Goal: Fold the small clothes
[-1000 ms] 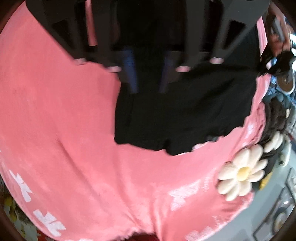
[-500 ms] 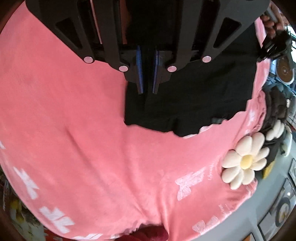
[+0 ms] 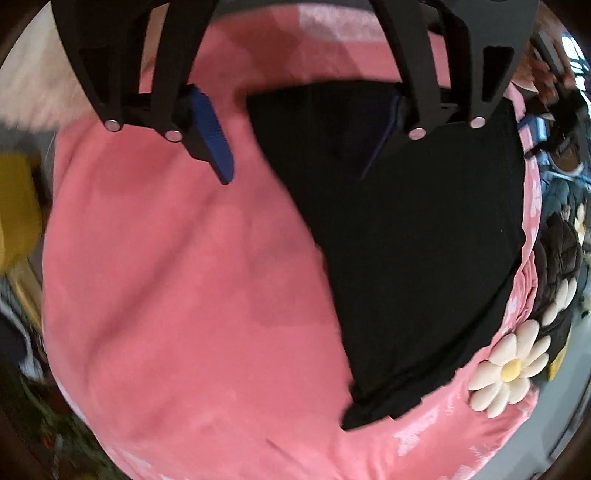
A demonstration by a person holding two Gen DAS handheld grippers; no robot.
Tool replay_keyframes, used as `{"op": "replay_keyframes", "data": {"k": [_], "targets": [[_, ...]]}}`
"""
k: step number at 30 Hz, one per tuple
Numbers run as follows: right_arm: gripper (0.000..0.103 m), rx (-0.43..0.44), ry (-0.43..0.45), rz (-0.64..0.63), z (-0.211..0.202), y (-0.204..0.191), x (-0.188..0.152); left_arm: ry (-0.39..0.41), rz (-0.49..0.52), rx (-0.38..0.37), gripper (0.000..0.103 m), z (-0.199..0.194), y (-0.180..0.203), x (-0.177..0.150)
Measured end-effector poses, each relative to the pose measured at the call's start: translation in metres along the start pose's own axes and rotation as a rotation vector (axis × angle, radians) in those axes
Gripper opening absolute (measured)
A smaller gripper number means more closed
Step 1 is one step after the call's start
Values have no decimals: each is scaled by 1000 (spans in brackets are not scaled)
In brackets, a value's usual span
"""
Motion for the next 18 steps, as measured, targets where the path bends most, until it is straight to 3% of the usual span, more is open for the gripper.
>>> {"op": "replay_keyframes", "data": {"k": [3, 9, 11, 13, 14, 15, 16, 17, 18], "targets": [[79, -70, 1, -22, 7, -4, -4, -13, -8, -9, 72, 1, -5, -17], [81, -34, -58, -23, 24, -12, -11, -7, 176, 71, 81, 10, 17, -30], [70, -31, -48, -48, 24, -16, -12, -1, 223, 75, 81, 12, 19, -33], [39, -4, -41, -44, 20, -14, -12, 11, 226, 51, 80, 10, 18, -33], [27, 17, -45, -27, 18, -11, -13, 19, 217, 50, 69, 10, 18, -33], [7, 53, -58, -7, 18, -8, -13, 24, 210, 55, 61, 9, 16, -32], [5, 79, -61, 9, 16, -8, -13, 29, 206, 60, 42, 6, 13, -32], [5, 92, -52, 5, 12, -10, -13, 28, 188, 43, 5, 4, 8, -31], [4, 114, -46, -7, 8, -12, -14, 4, 149, -5, 3, 4, 2, -30]]}}
Point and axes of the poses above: each gripper's, at about its wrist camera, not at the fingertips, and z roughly the way its jaws point, y to its right, x to its top, the point moved 2 cm from there along z, roughly the way its jaws point, and after that the axes turned 6 degrees about -x, right-handed, at the moved point
